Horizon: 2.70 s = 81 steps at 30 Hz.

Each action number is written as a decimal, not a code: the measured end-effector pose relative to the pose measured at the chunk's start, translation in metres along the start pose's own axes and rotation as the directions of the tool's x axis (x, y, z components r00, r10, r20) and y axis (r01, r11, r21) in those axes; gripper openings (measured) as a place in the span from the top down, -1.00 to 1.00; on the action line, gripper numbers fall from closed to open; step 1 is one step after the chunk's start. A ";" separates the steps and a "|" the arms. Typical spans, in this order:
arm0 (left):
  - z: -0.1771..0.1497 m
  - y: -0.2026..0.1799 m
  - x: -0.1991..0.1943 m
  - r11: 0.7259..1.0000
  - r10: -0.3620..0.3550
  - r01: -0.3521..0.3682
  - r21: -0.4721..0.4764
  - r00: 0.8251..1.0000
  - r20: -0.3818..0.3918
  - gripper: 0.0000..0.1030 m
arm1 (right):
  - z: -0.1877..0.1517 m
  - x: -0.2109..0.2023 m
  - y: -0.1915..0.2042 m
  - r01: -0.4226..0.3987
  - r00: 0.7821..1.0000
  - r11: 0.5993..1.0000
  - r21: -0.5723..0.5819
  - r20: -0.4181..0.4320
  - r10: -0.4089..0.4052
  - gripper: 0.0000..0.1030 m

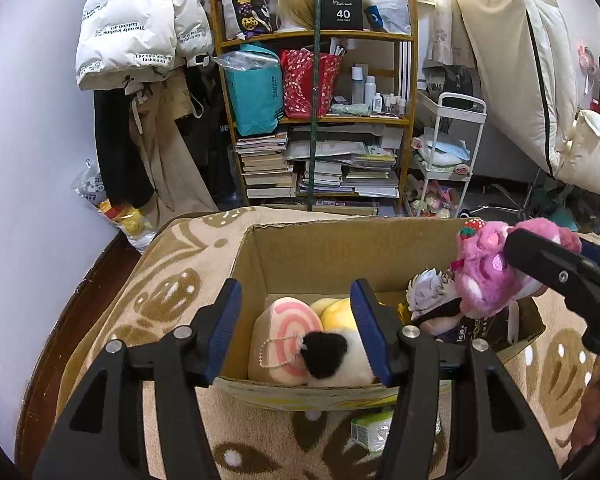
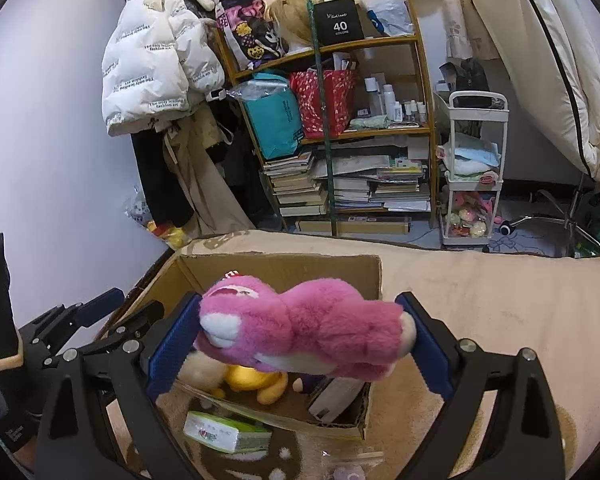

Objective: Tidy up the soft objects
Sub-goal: 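Open the left tool to drop the panda while the right tool drops the pink bear, then move the left tool to the green tissue pack while the right tool approaches the clear bag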

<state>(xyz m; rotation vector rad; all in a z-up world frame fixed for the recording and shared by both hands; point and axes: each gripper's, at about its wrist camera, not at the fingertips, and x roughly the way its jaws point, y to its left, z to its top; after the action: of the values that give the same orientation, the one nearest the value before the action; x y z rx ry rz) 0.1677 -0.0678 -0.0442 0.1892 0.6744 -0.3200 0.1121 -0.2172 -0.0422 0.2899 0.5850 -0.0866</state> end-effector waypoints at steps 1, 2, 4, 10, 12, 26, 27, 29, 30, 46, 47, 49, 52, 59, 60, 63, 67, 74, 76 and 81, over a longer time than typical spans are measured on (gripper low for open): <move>0.000 -0.001 0.000 1.000 0.006 -0.006 0.009 1.000 -0.003 -0.11 | 0.000 0.000 0.000 0.000 1.000 1.000 -0.001 0.001 0.000 -0.95; -0.001 -0.001 0.000 1.000 0.014 -0.014 0.019 1.000 -0.008 -0.14 | 0.000 0.000 0.001 0.002 1.000 1.000 -0.002 0.001 -0.002 -0.95; -0.003 -0.003 -0.002 0.998 0.035 -0.035 0.044 0.999 -0.007 -0.24 | 0.000 0.000 0.001 0.003 1.000 1.000 -0.006 -0.004 -0.003 -0.95; -0.003 -0.004 -0.004 0.999 0.025 -0.024 0.036 0.999 -0.023 -0.42 | 0.002 -0.001 -0.002 -0.001 1.000 1.000 0.008 -0.011 0.002 -1.00; -0.005 -0.004 -0.003 0.998 0.042 -0.041 0.039 0.999 -0.027 -0.51 | 0.002 -0.003 -0.005 0.004 1.000 1.000 0.016 -0.013 -0.003 -1.00; -0.009 -0.008 -0.039 0.998 0.053 -0.051 0.032 0.997 -0.057 -0.75 | -0.004 -0.044 -0.010 0.057 0.998 0.998 0.035 -0.016 -0.056 -1.00; -0.010 -0.008 -0.042 0.998 0.050 -0.048 0.034 0.997 -0.059 -0.77 | -0.006 -0.047 -0.010 0.060 0.998 0.998 0.032 -0.020 -0.060 -1.00; -0.014 -0.011 -0.048 0.998 0.041 -0.038 0.040 0.997 -0.067 -0.78 | -0.008 -0.050 -0.010 0.066 0.997 0.997 0.031 -0.028 -0.065 -1.00; -0.016 -0.012 -0.050 0.998 0.040 -0.037 0.044 0.997 -0.071 -0.78 | -0.009 -0.052 -0.010 0.068 0.997 0.997 0.032 -0.035 -0.067 -1.00; -0.039 -0.018 -0.073 0.997 0.035 -0.027 0.068 0.992 -0.122 -0.79 | -0.041 -0.072 -0.015 0.107 0.988 0.993 0.041 -0.116 -0.102 -1.00; -0.040 -0.019 -0.072 0.997 0.033 -0.023 0.074 0.991 -0.126 -0.80 | -0.042 -0.072 -0.016 0.107 0.987 0.993 0.043 -0.121 -0.101 -1.00; -0.042 -0.022 -0.072 0.996 0.036 -0.024 0.090 0.991 -0.132 -0.80 | -0.046 -0.071 -0.016 0.102 0.986 0.994 0.048 -0.136 -0.095 -1.00; -0.046 -0.026 -0.069 0.994 0.037 -0.022 0.107 0.990 -0.136 -0.79 | -0.048 -0.070 -0.016 0.100 0.984 0.994 0.049 -0.152 -0.091 -1.00; -0.052 -0.034 -0.054 0.992 0.021 -0.001 0.123 0.986 -0.165 -0.79 | -0.050 -0.060 -0.023 0.111 0.977 0.991 0.078 -0.191 -0.094 -1.00; -0.053 -0.036 -0.051 0.992 0.017 0.005 0.124 0.984 -0.175 -0.79 | -0.052 -0.057 -0.026 0.112 0.975 0.990 0.090 -0.203 -0.092 -1.00; -0.056 -0.041 -0.044 0.991 0.004 0.022 0.131 0.981 -0.196 -0.79 | -0.054 -0.047 -0.030 0.115 0.969 0.988 0.104 -0.229 -0.089 -1.00; -0.060 -0.048 -0.037 0.989 -0.011 0.041 0.140 0.978 -0.211 -0.79 | -0.060 -0.035 -0.033 0.131 0.960 0.985 0.114 -0.262 -0.097 -1.00; -0.062 -0.062 -0.028 0.988 -0.020 0.047 0.150 0.985 -0.174 -0.80 | -0.066 -0.022 -0.039 0.152 0.942 0.981 0.124 -0.320 -0.106 -1.00; -0.063 -0.066 -0.023 0.987 -0.026 0.054 0.154 0.984 -0.176 -0.80 | -0.066 -0.019 -0.042 0.160 0.937 0.979 0.129 -0.330 -0.110 -1.00; -0.067 -0.070 -0.008 0.985 -0.018 0.052 0.164 0.980 -0.199 -0.80 | -0.072 -0.011 -0.052 0.167 0.925 0.970 0.175 -0.370 -0.092 -1.00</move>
<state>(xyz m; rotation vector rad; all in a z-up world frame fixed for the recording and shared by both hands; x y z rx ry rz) 0.0978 -0.1128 -0.0952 0.3740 0.8475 -0.3959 0.0563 -0.2460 -0.1056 0.4716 0.9637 -0.2264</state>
